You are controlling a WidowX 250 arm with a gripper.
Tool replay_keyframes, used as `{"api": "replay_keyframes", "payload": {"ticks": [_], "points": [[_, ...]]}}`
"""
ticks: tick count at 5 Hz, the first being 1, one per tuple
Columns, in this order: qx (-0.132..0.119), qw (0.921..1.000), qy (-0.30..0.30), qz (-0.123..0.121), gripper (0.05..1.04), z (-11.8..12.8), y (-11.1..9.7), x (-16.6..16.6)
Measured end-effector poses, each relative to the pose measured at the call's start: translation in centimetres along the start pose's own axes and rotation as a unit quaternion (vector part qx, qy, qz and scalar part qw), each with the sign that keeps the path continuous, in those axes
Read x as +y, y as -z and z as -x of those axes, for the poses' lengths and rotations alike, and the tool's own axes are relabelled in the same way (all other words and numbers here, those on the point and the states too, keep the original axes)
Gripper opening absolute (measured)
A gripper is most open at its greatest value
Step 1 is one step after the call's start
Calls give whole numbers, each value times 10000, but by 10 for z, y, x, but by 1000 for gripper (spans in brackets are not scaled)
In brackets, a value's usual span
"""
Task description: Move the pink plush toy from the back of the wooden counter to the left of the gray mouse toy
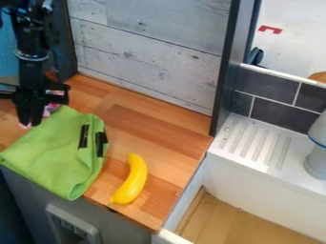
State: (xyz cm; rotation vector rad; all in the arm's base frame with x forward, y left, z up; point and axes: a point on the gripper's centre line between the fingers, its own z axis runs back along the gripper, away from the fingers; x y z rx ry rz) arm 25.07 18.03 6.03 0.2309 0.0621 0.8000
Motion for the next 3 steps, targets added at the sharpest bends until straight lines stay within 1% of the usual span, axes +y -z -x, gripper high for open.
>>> {"api": "replay_keyframes", "payload": {"ticks": [1, 2, 3], "points": [[-181, 9993, -276, 162, 139, -15, 14, 23], [-5, 9986, -521, 118, 139, -21, 29, 45], [137, 9979, -622, 132, 139, -29, 43, 51]]}}
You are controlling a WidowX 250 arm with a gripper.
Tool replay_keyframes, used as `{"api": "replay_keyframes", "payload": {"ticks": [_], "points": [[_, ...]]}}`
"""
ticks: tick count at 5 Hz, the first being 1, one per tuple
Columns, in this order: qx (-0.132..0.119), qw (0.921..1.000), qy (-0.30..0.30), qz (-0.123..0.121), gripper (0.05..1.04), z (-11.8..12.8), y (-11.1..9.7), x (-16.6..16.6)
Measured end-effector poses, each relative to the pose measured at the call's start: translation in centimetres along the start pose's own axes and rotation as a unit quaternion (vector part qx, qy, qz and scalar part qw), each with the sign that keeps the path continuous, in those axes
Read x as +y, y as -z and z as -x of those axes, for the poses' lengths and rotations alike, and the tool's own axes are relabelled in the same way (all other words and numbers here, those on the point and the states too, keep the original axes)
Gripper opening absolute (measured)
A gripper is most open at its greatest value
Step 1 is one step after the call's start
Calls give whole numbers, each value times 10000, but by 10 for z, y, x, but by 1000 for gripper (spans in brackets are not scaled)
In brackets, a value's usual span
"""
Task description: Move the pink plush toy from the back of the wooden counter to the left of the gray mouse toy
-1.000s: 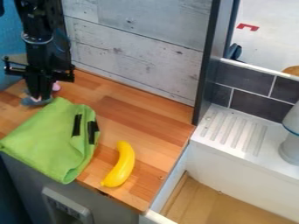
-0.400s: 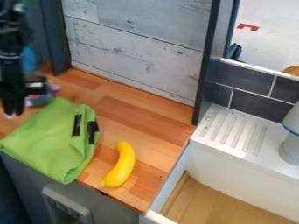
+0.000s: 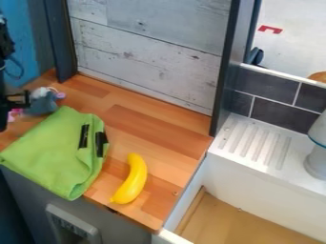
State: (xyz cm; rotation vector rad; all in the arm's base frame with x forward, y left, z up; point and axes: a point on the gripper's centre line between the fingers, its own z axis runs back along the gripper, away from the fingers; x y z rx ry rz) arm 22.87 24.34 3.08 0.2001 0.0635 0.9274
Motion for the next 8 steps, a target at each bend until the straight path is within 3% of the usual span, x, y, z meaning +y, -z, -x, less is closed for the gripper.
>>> {"api": "replay_keyframes", "payload": {"ticks": [2, 3, 4, 5, 6, 7, 8], "points": [[487, 9981, -134, -343, 139, -1, 22, 3], [619, 9964, -299, -505, 184, -3, 23, 7], [610, 9961, -450, -458, 435, -2, 25, 5], [353, 9988, -336, -66, 743, 1, 14, -2], [-178, 9988, -25, 466, 991, -1, -16, -9], [-677, 9936, 315, 849, 1006, 4, -48, -12], [-970, 9867, 756, 1059, 1001, 21, -73, -24]]}}
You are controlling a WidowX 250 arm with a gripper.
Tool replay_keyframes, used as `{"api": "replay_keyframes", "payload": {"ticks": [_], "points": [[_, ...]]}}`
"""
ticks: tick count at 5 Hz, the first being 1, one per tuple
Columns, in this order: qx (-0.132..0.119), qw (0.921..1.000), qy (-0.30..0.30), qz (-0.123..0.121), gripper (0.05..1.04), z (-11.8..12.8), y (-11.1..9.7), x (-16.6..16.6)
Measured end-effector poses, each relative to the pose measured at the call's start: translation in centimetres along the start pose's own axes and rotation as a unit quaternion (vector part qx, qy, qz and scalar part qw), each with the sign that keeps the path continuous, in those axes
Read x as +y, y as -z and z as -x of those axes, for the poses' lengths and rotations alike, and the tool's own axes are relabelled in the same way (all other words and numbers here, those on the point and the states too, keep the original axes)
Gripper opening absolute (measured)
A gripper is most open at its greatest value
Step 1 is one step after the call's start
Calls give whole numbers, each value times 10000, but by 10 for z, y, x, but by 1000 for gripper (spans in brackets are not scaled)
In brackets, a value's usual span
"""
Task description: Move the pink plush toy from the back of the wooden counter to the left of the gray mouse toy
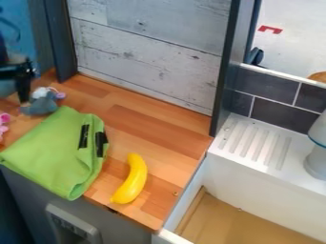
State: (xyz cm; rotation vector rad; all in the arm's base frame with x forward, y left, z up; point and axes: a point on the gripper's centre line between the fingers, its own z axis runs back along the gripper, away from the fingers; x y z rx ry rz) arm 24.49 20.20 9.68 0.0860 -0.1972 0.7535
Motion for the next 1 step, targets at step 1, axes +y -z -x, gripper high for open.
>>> {"api": "replay_keyframes", "payload": {"ticks": [1], "points": [[385, 9975, 595, -31, 1001, 25, 0, -27]]}}
